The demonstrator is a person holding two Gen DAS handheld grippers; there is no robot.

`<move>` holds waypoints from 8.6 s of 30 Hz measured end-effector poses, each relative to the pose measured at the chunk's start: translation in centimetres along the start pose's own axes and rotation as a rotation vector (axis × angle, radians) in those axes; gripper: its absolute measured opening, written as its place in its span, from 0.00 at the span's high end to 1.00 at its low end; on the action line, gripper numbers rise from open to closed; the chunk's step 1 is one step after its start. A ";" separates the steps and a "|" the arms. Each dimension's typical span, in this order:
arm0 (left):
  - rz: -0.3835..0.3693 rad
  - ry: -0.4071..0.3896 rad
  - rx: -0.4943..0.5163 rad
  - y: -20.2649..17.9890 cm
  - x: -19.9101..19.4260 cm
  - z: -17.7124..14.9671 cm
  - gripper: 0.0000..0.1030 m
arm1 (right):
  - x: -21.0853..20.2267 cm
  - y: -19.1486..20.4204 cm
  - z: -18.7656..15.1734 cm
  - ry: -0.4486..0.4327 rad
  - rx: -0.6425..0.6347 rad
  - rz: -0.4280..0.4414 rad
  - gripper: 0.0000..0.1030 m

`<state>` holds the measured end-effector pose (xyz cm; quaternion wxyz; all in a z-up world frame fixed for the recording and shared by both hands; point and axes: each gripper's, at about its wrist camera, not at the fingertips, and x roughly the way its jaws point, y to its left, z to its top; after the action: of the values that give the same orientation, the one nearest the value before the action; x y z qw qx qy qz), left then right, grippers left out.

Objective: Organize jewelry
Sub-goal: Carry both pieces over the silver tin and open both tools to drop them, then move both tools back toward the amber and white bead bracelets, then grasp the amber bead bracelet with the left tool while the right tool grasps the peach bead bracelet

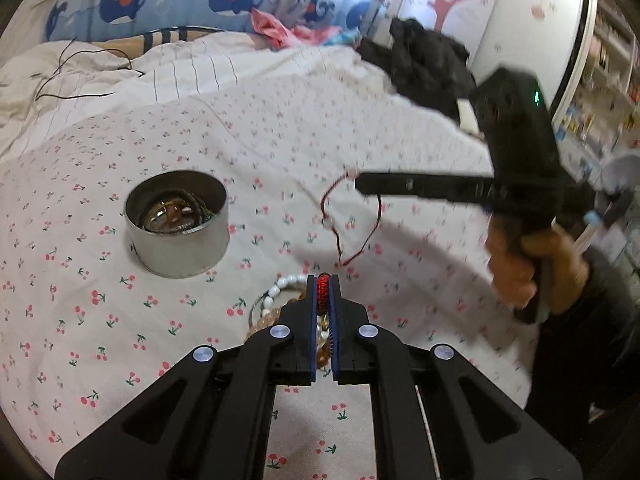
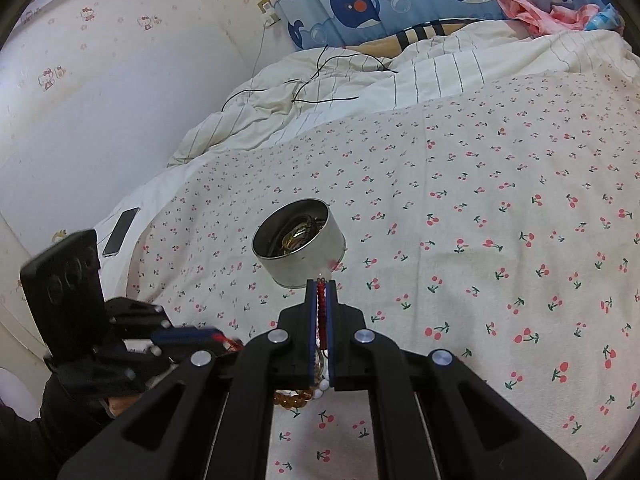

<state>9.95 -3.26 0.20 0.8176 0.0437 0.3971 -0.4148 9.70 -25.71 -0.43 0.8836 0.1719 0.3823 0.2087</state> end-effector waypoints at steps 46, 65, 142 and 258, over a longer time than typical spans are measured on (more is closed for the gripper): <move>0.310 -0.011 -0.144 9.1 4.7 6.4 0.94 | 8.8 3.4 8.3 -0.063 -0.013 0.081 0.95; 0.506 -0.061 -0.174 9.2 0.6 5.9 0.36 | 16.3 5.4 4.8 0.161 -0.157 -0.043 0.88; 0.433 0.253 0.044 4.9 3.2 -4.6 0.14 | 4.7 1.0 -4.9 0.192 -0.160 -0.341 0.26; 0.380 0.272 -0.112 8.6 3.3 -4.1 0.41 | 9.4 5.9 -5.7 0.262 -0.207 -0.063 0.86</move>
<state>14.67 1.85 -7.04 0.8211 0.1278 0.5105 -0.2210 9.89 -15.12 -7.10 0.8453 0.0394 0.4759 0.2397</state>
